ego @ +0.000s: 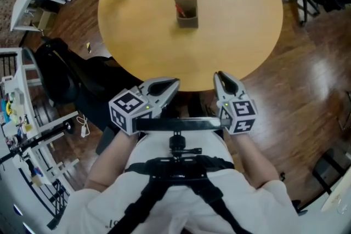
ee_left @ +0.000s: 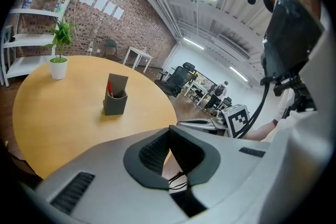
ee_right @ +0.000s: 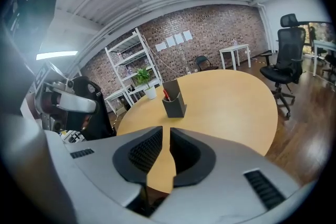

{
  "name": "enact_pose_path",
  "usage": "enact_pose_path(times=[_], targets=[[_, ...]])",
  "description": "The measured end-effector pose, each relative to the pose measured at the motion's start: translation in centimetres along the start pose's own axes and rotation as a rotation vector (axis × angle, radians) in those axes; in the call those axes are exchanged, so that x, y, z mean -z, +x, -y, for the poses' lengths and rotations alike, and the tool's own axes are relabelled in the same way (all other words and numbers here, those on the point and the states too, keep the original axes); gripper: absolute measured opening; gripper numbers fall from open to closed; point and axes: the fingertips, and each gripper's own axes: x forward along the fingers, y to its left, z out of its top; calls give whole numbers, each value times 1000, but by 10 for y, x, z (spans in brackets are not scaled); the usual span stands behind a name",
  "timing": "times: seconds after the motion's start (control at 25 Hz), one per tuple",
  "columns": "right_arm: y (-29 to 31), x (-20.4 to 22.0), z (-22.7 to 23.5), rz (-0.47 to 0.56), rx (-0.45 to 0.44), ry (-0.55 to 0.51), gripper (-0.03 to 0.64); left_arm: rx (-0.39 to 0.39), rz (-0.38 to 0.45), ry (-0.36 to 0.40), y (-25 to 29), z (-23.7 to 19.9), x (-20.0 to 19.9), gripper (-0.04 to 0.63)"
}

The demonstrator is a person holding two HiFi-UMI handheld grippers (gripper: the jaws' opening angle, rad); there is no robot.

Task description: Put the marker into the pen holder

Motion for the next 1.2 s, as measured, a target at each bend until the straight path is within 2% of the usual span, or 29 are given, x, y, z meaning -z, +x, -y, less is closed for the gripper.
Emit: enact_pose_path(times=[0.32,0.64,0.96,1.2], targets=[[-16,10,-29,12,3,-15,34,48,20,23,-13,14,14,-6],[-34,44,-99,46,32,-46,34,89,81,9,-77,17,63,-6],[-77,129,-190,106,95,-53,34,193,118,75,-155,42,145,-6],[-145,192,-236,186,170,-10,34,243,118,139,-212,91,210,-6]])
